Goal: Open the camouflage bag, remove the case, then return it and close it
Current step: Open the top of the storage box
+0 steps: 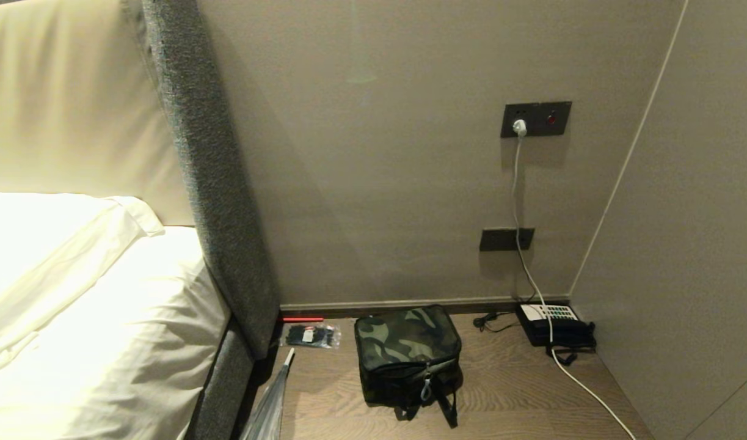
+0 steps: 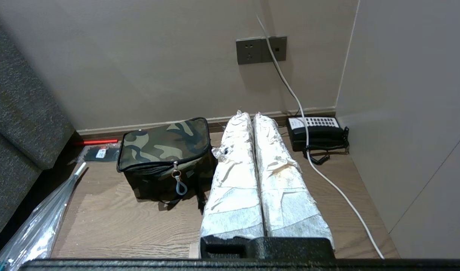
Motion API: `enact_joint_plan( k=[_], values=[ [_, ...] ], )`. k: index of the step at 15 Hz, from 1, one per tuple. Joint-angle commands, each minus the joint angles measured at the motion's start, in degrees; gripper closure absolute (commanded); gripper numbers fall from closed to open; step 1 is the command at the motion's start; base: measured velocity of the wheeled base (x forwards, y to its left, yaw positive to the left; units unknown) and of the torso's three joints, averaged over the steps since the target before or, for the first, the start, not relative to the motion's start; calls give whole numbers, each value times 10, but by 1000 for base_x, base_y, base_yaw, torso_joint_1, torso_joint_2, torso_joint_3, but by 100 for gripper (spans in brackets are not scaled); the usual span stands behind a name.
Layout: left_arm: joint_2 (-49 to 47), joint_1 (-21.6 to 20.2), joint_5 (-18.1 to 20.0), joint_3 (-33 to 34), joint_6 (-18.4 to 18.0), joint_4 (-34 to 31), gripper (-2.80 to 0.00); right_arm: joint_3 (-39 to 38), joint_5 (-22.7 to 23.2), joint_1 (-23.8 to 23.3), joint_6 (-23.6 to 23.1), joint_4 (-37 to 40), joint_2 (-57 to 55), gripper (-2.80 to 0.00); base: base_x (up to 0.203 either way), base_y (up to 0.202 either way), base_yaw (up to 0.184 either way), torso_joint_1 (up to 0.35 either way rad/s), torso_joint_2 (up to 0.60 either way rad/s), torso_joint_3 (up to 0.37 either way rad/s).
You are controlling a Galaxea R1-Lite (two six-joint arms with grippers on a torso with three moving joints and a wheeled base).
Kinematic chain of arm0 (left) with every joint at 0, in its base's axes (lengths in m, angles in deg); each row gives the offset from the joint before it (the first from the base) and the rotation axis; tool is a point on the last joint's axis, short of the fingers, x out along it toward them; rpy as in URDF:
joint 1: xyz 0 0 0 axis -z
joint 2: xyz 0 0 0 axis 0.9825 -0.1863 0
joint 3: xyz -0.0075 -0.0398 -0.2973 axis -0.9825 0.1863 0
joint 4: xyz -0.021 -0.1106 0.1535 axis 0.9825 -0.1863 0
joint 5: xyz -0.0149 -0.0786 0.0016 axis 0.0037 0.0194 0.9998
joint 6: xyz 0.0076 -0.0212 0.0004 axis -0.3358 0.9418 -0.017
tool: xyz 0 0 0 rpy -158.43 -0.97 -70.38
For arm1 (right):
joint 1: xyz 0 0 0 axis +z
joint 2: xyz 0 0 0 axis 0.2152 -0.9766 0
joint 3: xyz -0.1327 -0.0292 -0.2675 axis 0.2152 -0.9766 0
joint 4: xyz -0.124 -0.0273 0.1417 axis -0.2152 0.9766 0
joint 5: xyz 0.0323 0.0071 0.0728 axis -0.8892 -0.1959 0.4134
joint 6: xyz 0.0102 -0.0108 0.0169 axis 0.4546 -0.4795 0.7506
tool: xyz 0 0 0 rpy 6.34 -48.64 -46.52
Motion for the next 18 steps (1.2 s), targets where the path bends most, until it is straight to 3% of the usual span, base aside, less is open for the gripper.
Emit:
enact_joint_plan(
  k=[1,18],
  values=[
    [0,0,0,1,0,0,0,-10,0,0,0,0,-1,0,0,0,0,0,0,0],
    [0,0,0,0,0,0,0,-10,0,0,0,0,-1,0,0,0,0,0,0,0]
  ],
)
